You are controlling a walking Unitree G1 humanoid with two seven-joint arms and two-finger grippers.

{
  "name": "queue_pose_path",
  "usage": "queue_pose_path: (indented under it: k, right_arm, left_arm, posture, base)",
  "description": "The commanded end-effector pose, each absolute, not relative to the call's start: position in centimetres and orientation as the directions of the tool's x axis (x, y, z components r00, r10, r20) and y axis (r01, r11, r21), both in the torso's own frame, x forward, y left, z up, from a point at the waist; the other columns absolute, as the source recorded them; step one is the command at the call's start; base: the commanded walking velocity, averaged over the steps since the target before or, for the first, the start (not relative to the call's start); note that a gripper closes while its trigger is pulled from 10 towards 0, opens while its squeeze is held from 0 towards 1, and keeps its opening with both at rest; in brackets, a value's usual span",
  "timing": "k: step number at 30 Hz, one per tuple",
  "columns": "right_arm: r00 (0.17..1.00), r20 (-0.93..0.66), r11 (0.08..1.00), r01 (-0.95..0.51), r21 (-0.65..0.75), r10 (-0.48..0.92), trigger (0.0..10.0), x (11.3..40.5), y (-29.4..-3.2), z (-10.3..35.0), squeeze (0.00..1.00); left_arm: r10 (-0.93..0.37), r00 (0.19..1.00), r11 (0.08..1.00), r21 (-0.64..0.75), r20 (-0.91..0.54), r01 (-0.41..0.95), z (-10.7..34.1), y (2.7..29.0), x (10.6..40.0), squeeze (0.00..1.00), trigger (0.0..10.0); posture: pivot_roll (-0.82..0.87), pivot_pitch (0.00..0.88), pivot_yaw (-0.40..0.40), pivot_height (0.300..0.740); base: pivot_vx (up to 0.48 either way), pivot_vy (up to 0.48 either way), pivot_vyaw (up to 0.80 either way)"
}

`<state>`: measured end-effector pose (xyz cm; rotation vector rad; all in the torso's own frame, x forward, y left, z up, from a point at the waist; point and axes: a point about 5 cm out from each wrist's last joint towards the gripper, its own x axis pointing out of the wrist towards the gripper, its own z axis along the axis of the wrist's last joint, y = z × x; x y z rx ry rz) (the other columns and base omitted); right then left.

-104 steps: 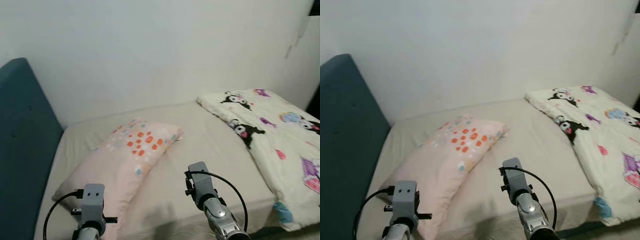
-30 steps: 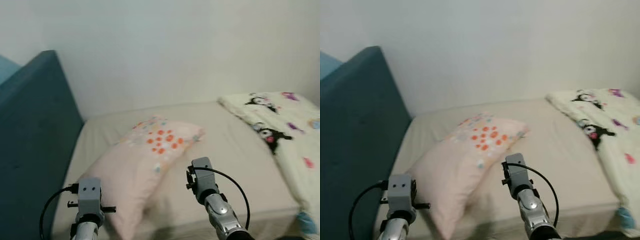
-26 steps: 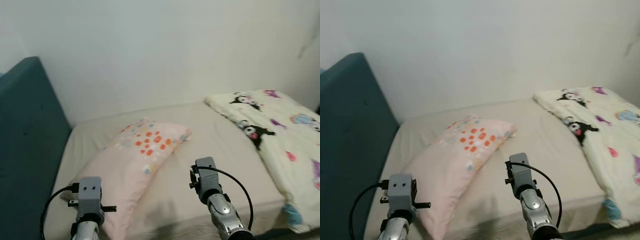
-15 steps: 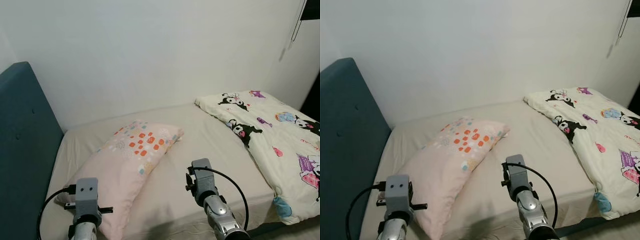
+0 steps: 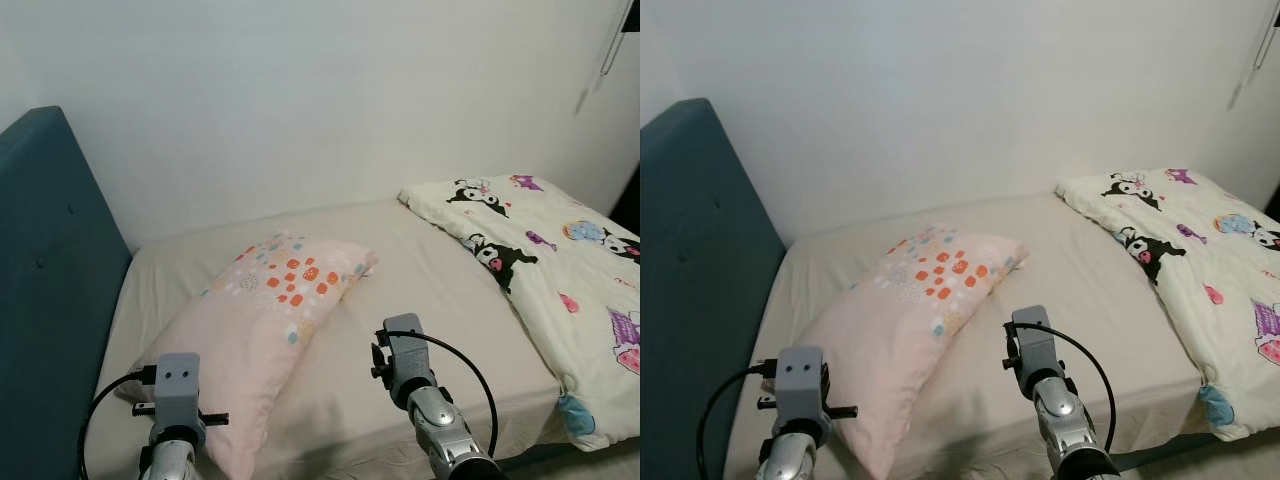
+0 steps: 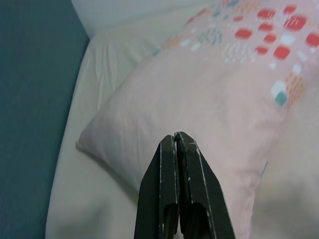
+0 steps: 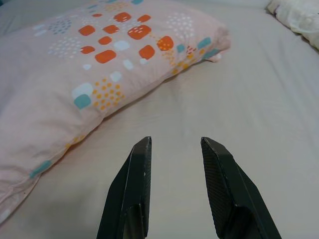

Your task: Clean up the room

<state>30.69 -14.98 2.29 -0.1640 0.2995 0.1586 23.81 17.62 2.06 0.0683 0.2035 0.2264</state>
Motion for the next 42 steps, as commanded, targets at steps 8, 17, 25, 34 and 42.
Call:
queue_pose_path:
  k: [8,17,25,34,42]
  right_arm:
    - [0.936,-0.305,0.958,-0.234,-0.166,0.176,10.0,31.0,-14.6,2.6,0.00]
    - [0.933,-0.302,0.946,-0.262,-0.191,0.197,10.0,31.3,-14.4,2.9,0.00]
    - [0.923,-0.306,0.931,-0.303,-0.203,0.233,10.0,31.1,-14.4,2.9,0.00]
    - [0.941,-0.245,0.936,-0.286,-0.206,0.234,10.0,31.2,-14.2,3.4,0.00]
    - [0.956,-0.206,0.945,-0.252,-0.209,0.210,10.0,31.1,-14.4,3.7,0.00]
  left_arm:
    - [0.238,0.944,0.971,0.074,-0.227,-0.227,1.6,17.6,23.4,0.00,10.0]
    - [0.223,0.944,0.975,0.049,-0.242,-0.217,1.5,17.3,23.5,0.00,10.0]
    - [0.231,0.943,0.973,0.044,-0.239,-0.227,1.5,17.2,23.4,0.00,10.0]
    - [0.222,0.950,0.975,0.042,-0.221,-0.218,2.1,17.4,23.8,0.00,10.0]
    - [0.216,0.954,0.976,0.041,-0.207,-0.212,2.6,17.6,24.5,0.00,10.0]
  posture:
    - [-0.08,0.000,-0.018,0.660]
    - [-0.08,0.000,-0.038,0.660]
    - [-0.08,0.000,-0.048,0.645]
    - [-0.08,0.000,-0.025,0.631]
    - [-0.08,0.000,-0.010,0.631]
  base:
    - [0.000,0.000,0.00]
    - [0.000,0.000,0.00]
    - [0.000,0.000,0.00]
    - [0.000,0.000,0.00]
    - [0.000,0.000,0.00]
